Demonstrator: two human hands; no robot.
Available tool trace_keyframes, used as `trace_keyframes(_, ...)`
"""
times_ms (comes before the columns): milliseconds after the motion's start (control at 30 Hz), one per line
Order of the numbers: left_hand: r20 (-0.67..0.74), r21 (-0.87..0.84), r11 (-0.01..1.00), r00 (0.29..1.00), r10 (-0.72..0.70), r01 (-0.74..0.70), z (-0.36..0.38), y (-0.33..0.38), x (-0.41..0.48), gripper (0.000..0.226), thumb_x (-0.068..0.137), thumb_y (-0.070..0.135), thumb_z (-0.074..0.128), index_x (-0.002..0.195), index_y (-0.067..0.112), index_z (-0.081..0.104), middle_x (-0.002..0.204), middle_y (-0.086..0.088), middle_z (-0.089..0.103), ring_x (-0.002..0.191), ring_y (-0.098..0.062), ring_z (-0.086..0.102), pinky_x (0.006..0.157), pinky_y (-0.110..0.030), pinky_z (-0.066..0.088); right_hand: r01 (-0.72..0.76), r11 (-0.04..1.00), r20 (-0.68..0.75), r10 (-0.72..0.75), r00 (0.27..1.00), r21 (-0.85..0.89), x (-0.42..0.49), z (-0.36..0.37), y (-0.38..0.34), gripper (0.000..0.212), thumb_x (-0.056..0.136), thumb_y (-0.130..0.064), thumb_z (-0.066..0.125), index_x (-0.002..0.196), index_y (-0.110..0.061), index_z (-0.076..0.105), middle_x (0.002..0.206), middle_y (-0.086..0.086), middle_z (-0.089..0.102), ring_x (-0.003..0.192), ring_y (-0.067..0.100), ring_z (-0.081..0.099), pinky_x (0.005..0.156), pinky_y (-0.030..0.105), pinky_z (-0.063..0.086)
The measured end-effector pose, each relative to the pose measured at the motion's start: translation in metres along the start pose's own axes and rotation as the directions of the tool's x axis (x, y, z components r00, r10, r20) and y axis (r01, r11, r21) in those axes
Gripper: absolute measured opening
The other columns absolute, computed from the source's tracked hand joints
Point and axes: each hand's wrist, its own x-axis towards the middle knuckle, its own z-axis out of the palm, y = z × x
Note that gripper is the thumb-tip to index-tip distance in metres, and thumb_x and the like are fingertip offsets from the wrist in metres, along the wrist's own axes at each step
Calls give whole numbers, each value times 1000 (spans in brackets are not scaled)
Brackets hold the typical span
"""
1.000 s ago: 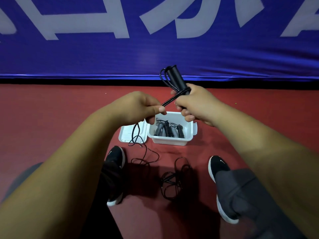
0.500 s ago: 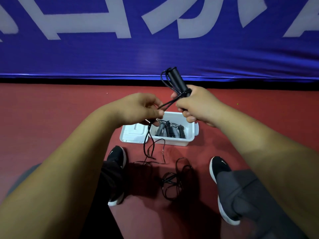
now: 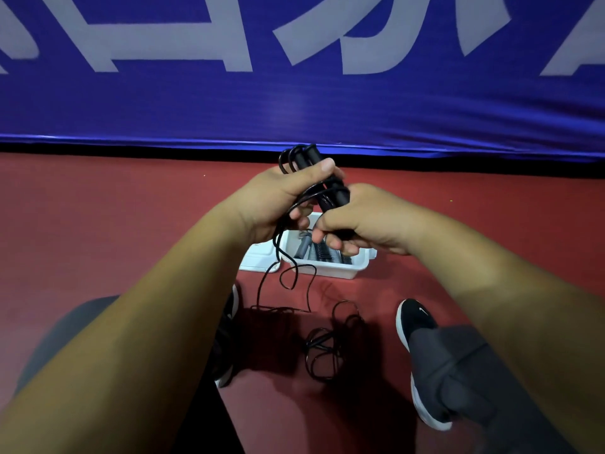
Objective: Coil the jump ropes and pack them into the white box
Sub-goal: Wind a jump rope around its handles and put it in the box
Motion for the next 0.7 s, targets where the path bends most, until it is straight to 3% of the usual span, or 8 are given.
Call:
trace_keyframes(67, -35, -7, 1000, 999, 21, -21, 2, -1, 5, 25, 103, 38, 64, 105, 15, 73, 55, 1, 53, 43, -9, 31, 46, -22, 34, -4, 997, -1, 4, 1000, 75, -2, -1, 0, 28, 94, -4, 69, 122, 0, 72, 94, 30, 67, 67, 30, 55, 48, 27, 45)
trace_keyframes(167, -93, -61, 998, 996, 18, -24, 7, -4, 10, 27, 99, 39, 71, 103, 13, 75, 55, -2, 42, 42, -10, 31, 44, -21, 33, -2, 978, -25, 7, 1000, 209, -3, -3, 0, 31, 98, -2, 67, 128, 5, 66, 84, 8, 69, 65, 16, 58, 51, 26, 46)
trace_keyframes(267, -132, -125, 992, 991, -4, -13, 8, -5, 14, 33, 95, 41, 75, 105, 10, 75, 54, -2, 42, 42, -11, 32, 44, -22, 32, -6, 945, 8, 4, 1000, 326, -7, -7, -3, 27, 99, -1, 63, 125, 6, 66, 85, 7, 70, 66, 16, 54, 55, 28, 42)
trace_keyframes(333, -162, -156, 988, 987, -22, -3, 8, -5, 18, 35, 94, 42, 77, 106, 9, 74, 53, -1, 42, 43, -11, 32, 46, -24, 32, 1, 935, 20, -9, 1000, 355, -11, -8, -6, 16, 99, 0, 63, 113, -3, 70, 85, 6, 72, 68, 16, 52, 58, 28, 41)
trace_keyframes(467, -178, -142, 990, 983, -32, 7, 11, -8, 20, 33, 93, 42, 78, 101, 11, 72, 54, -3, 38, 44, -14, 33, 49, -25, 35, 43, 974, 21, -49, 999, 221, -16, -5, -8, 20, 95, 1, 72, 101, -17, 79, 87, 6, 66, 62, 12, 44, 51, 25, 32)
trace_keyframes(533, -167, -151, 988, 985, -48, 22, 12, -10, 21, 36, 92, 44, 79, 102, 10, 69, 57, -4, 38, 45, -14, 33, 50, -24, 35, 32, 984, -33, -26, 999, 177, -15, -4, -8, 22, 94, 5, 68, 107, -13, 74, 82, 6, 69, 58, 12, 44, 47, 25, 34)
trace_keyframes(633, -147, -119, 992, 987, -67, 50, 10, -8, 19, 39, 93, 48, 76, 98, 11, 65, 62, -3, 42, 46, -12, 33, 48, -24, 34, 10, 995, -135, 4, 991, 99, -14, -6, -8, 21, 95, 5, 62, 111, -8, 62, 77, 10, 67, 58, 18, 58, 48, 30, 52)
trace_keyframes(700, -142, -64, 993, 984, -106, 98, 9, -5, 18, 43, 94, 57, 72, 92, 14, 63, 67, -2, 50, 47, -12, 36, 48, -24, 35, -15, 999, -160, 22, 987, 47, -14, -9, -8, 19, 95, 4, 60, 110, -8, 59, 76, 11, 67, 64, 22, 68, 63, 39, 66)
